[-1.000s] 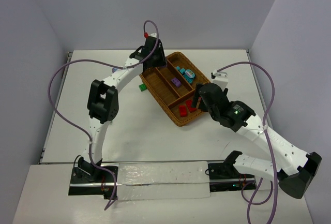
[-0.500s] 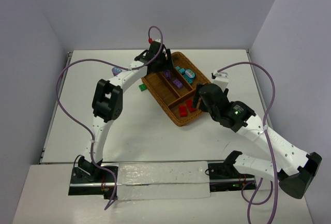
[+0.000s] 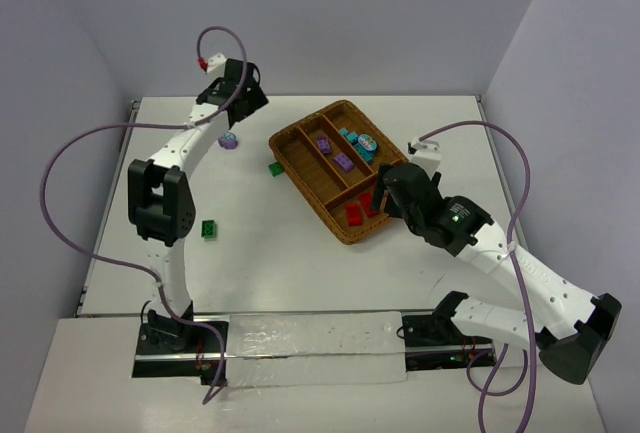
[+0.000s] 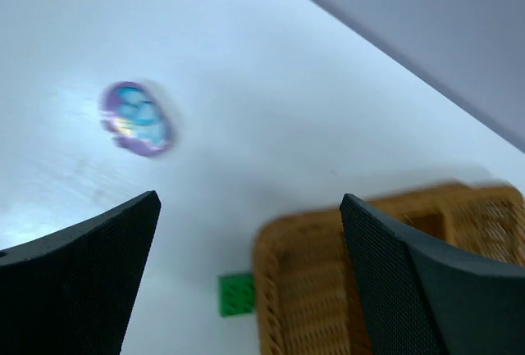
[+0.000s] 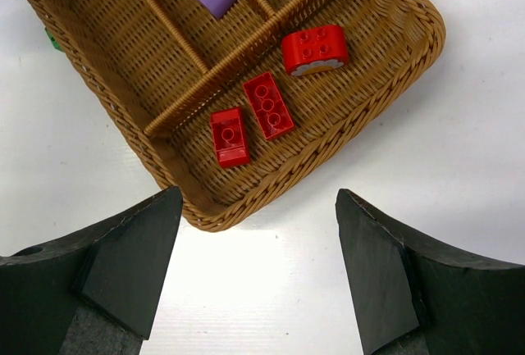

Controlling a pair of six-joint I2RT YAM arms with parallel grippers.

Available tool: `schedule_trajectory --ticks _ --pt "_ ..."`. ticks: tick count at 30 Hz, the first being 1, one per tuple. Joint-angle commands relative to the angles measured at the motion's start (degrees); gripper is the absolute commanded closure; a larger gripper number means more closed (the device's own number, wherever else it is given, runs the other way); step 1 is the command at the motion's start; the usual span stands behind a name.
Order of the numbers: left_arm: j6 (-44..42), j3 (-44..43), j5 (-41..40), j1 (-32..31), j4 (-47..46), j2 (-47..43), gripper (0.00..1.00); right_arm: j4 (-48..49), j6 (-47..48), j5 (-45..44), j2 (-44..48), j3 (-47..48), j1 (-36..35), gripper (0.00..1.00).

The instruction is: Sort the legos into containers by color

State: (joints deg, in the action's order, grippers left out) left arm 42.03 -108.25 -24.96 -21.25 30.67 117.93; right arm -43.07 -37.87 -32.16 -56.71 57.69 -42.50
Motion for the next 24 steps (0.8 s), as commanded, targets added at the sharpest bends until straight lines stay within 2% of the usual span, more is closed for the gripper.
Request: schedule_trajectory --ticks 1,12,20,24 --pt "6.8 -2.4 -6.2 3.0 8.6 4.6 0.01 0.7 -0.2 -1.0 0.0 0.3 -0.3 0.17" --pt "11.1 -5.9 -5.0 7.5 8.7 13.4 0.01 0.2 0.2 -1.3 -0.9 1.4 -0.4 0.17" --pt "10.0 -10.6 -4.2 8.3 8.2 19.5 0.01 0.4 0.6 -1.2 -2.0 1.9 -0.4 0.17" --pt "9.8 -11.3 -3.7 9.2 6.6 21.0 0.05 0.0 0.6 -1.5 -2.3 2.2 -0.4 0.17"
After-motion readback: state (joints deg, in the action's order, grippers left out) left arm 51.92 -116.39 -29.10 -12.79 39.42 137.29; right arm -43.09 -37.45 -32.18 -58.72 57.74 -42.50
